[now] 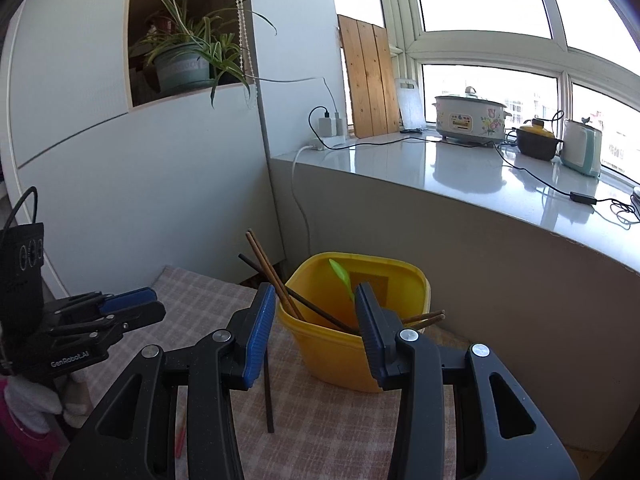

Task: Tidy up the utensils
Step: 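Move both tools back down to the clear spoon and chopsticks on the cloth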

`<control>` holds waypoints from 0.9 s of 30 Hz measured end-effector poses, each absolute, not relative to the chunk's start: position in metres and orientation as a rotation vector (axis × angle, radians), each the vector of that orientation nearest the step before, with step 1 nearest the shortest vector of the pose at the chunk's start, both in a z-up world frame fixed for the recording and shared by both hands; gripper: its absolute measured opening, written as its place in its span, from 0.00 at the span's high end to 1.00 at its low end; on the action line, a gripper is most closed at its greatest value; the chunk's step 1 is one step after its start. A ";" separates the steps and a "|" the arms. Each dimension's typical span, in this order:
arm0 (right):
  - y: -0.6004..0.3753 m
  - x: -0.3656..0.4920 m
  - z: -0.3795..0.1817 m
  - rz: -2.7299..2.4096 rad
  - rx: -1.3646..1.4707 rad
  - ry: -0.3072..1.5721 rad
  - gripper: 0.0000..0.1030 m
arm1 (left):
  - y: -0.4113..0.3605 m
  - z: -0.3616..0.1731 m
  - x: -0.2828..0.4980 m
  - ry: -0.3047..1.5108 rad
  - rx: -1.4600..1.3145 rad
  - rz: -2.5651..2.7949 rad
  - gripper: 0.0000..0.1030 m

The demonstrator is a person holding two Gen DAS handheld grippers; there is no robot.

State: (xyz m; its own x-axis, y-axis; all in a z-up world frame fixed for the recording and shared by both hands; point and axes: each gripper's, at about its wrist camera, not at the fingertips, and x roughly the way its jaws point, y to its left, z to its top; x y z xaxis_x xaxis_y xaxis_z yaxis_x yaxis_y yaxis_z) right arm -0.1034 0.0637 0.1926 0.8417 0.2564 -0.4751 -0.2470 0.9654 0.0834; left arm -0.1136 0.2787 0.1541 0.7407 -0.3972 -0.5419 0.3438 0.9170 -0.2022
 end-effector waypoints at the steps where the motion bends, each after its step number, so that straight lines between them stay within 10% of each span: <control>1: 0.067 -0.106 0.189 0.278 0.013 0.512 0.62 | 0.286 0.149 -0.113 0.641 -0.099 -0.389 0.73; 27: 0.140 -0.089 0.069 0.552 -0.068 0.932 0.62 | 0.327 0.044 -0.078 0.998 -0.253 -0.340 0.73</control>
